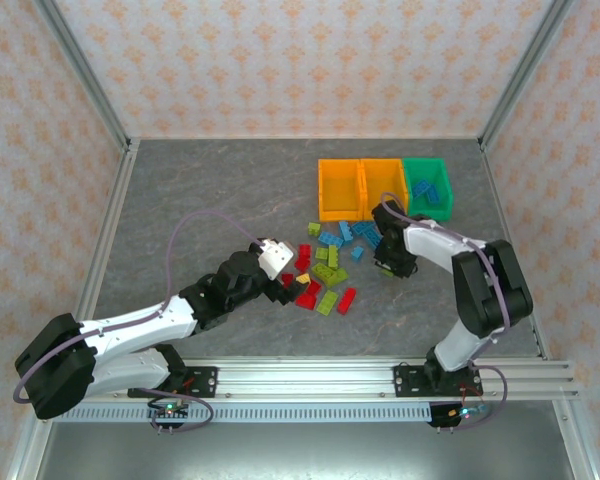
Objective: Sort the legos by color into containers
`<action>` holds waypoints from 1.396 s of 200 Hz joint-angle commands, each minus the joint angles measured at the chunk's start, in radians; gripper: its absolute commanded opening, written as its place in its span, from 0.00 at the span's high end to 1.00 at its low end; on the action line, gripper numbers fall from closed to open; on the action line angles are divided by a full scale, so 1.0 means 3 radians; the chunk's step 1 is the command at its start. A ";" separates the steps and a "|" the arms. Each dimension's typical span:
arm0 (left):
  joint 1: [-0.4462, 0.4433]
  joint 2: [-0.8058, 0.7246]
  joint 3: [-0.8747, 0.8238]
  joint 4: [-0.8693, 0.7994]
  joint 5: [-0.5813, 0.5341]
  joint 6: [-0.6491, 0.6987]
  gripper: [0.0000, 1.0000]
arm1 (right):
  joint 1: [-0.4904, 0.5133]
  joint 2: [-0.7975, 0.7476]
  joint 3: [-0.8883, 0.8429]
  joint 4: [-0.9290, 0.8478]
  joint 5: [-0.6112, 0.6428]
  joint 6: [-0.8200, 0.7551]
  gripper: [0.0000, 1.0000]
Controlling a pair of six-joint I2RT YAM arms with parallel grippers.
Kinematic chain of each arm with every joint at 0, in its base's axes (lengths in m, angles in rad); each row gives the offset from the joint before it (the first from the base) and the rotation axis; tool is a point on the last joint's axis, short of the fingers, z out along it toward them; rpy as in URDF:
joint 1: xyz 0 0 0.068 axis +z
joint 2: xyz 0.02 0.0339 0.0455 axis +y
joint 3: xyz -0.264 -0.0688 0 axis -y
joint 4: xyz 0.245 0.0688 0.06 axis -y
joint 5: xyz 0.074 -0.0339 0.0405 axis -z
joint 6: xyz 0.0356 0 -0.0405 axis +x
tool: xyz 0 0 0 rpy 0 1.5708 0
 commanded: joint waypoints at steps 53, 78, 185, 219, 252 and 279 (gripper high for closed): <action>-0.0015 0.0000 0.0029 -0.0019 -0.0221 -0.0031 0.00 | -0.0040 -0.0639 0.0630 0.0614 0.0912 -0.1331 0.79; -0.0018 -0.0023 0.0009 -0.0009 -0.0309 -0.0020 0.00 | -0.0291 0.0176 0.1511 0.0255 0.0769 -0.1483 0.79; -0.0011 -0.0067 0.0054 -0.0032 -0.1031 -0.0390 0.00 | -0.0510 0.1036 0.2593 -0.0287 -0.0037 -0.1389 0.39; 0.0032 0.0098 0.0661 -0.0709 -0.1257 -0.1427 0.08 | -0.0503 0.0208 0.2028 -0.0360 -0.0160 -0.0940 0.37; 0.0010 0.0469 0.1398 -0.1811 -0.1036 -0.2623 0.12 | -0.0283 -0.0793 0.1252 -0.0537 -0.0636 -0.0702 0.31; -0.0003 0.0813 0.1925 -0.2811 -0.1098 -0.3083 0.21 | 0.0102 -0.1510 0.0704 -0.0820 -0.0776 -0.0667 0.22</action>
